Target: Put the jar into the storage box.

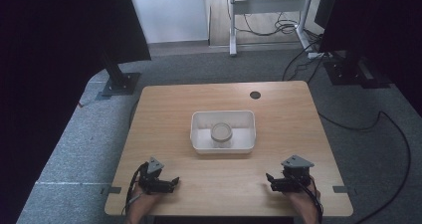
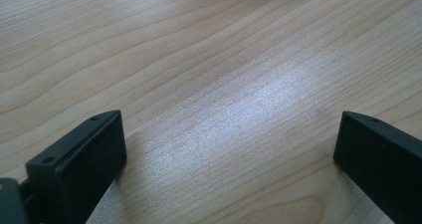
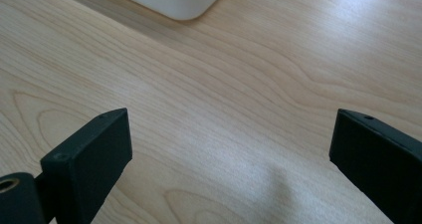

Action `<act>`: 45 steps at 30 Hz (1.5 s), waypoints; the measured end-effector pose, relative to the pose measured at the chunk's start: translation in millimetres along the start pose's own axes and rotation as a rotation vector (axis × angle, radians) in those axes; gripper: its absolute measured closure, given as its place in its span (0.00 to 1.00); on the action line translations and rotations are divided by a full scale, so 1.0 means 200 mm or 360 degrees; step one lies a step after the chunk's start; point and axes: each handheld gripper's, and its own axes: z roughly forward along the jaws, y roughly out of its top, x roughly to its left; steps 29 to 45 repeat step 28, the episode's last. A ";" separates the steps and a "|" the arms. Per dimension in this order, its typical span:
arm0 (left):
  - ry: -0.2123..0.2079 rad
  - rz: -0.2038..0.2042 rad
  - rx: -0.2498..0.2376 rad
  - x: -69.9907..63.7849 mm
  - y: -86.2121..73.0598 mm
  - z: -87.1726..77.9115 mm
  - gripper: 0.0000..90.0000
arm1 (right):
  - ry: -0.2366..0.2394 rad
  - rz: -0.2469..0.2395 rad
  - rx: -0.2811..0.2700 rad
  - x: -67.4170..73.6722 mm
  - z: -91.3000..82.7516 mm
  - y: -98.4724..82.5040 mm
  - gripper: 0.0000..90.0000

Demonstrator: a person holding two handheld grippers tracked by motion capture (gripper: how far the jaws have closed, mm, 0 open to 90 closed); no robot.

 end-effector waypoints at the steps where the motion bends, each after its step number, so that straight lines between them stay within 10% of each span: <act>1: 0.0000 0.0000 0.0000 0.00 0.00 0.00 0.00 | -0.0002 0.0000 0.0002 0.00 0.00 -0.01 0.03; 45: 0.0000 0.0000 0.0000 0.00 0.00 0.00 0.00 | -0.0008 0.0084 0.0102 -0.02 0.01 -0.15 0.03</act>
